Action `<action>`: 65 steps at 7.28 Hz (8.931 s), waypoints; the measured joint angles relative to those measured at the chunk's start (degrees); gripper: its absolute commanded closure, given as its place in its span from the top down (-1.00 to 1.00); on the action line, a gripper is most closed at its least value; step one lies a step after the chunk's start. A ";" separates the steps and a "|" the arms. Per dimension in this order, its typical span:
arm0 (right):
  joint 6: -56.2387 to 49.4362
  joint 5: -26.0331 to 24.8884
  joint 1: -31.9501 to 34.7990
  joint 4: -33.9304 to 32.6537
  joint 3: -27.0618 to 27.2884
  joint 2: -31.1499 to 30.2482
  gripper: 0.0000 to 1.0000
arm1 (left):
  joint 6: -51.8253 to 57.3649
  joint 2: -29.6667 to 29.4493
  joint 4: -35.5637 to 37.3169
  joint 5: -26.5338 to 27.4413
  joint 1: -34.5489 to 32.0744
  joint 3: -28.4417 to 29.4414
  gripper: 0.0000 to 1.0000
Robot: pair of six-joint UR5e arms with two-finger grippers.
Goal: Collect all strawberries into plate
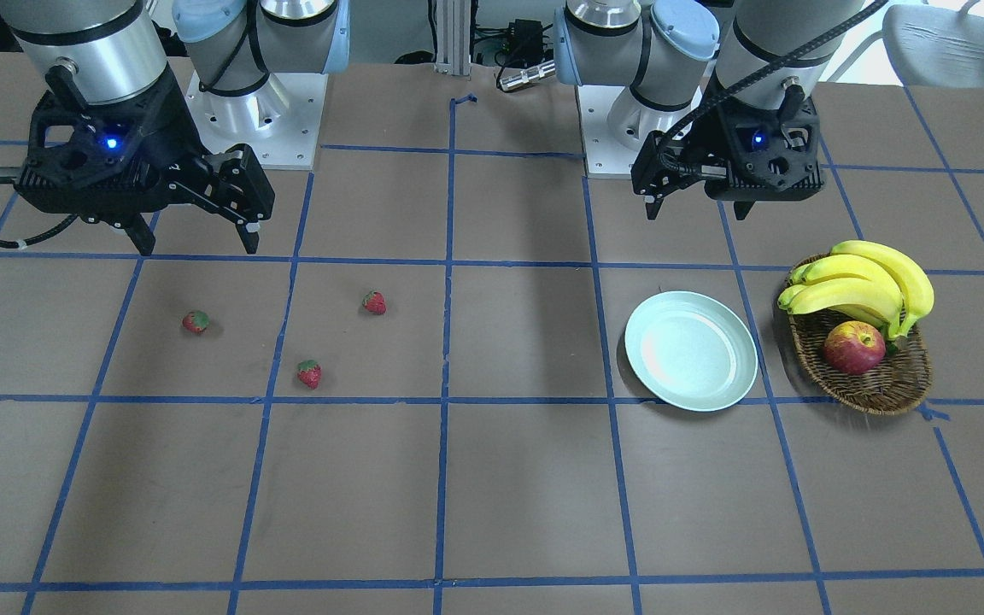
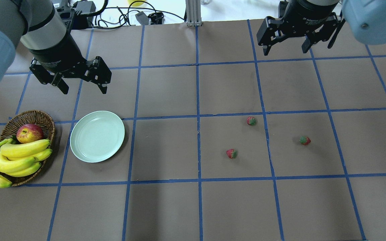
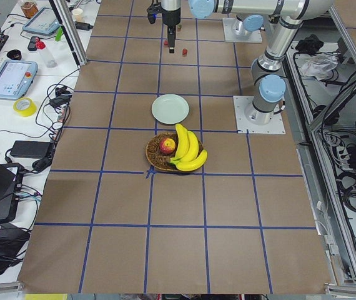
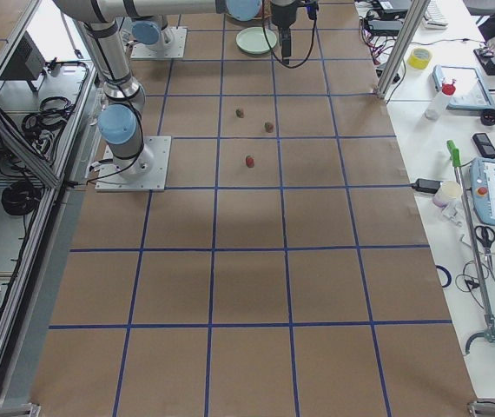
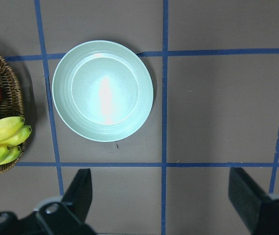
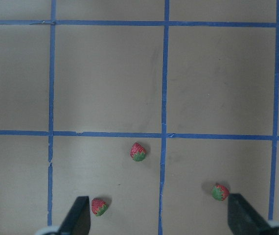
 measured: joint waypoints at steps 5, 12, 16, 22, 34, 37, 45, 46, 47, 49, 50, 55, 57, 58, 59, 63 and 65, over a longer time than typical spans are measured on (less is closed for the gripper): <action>0.02 -0.13 -0.06 0.32 -0.04 0.02 1.00 | -0.19 -0.65 0.32 -0.71 0.08 0.10 1.00; 1.44 0.16 0.13 1.13 0.20 0.47 1.00 | 0.01 -0.36 0.36 -1.17 0.07 0.03 1.00; 14.46 -0.41 7.60 -7.35 10.56 6.01 1.00 | -0.02 -0.44 -0.25 -0.84 0.41 -0.30 1.00; 20.98 1.23 11.14 -33.69 34.47 11.23 0.69 | -0.02 -0.10 -0.26 -1.01 0.16 -0.91 1.00; 26.15 14.44 18.83 -38.37 26.47 15.81 -0.66 | -0.03 -0.32 -0.14 -1.08 -0.01 -1.00 1.00; 29.52 14.82 23.89 -42.43 20.90 21.38 0.55 | -0.02 -0.33 -0.15 -1.12 -0.01 -1.00 1.00; 15.64 2.77 9.39 -34.15 21.32 13.73 0.98 | -0.02 -0.50 -0.28 -1.03 -0.07 -1.09 1.00; 11.77 1.42 6.02 -33.31 22.63 12.93 0.95 | -0.02 -0.50 -0.29 -1.03 -0.08 -1.09 1.00; 8.62 -0.29 4.19 -33.17 23.76 13.46 0.92 | -0.02 -0.50 -0.31 -1.03 -0.09 -1.09 1.00; 6.11 -2.07 3.12 -33.40 25.30 16.13 0.50 | 0.03 -0.51 -0.35 -1.03 -0.10 -1.09 1.00; 6.01 -2.05 3.04 -33.56 25.95 16.85 0.35 | 0.05 -0.51 -0.32 -1.03 -0.13 -1.11 1.00; 6.33 -1.44 2.99 -34.18 25.83 19.27 -0.86 | 0.06 -0.33 0.23 -1.02 -0.10 -1.61 1.00; 6.87 0.38 3.10 -34.01 25.02 18.67 -0.85 | 0.06 -0.33 0.24 -1.03 -0.10 -1.67 1.00; 8.62 3.99 3.92 -34.00 24.74 18.42 -0.85 | 0.06 -0.33 0.24 -1.03 -0.10 -1.72 1.00; 11.56 9.85 5.82 -34.23 24.65 18.28 -0.84 | 0.06 -0.33 0.24 -1.04 -0.10 -1.74 1.00; 18.97 22.50 16.79 -40.60 24.95 19.90 0.44 | 0.06 -0.33 0.22 -1.03 -0.10 -1.78 1.00; 19.49 21.75 18.10 -43.39 25.29 21.40 0.94 | -0.03 -0.30 0.24 -1.03 -0.15 -1.87 1.00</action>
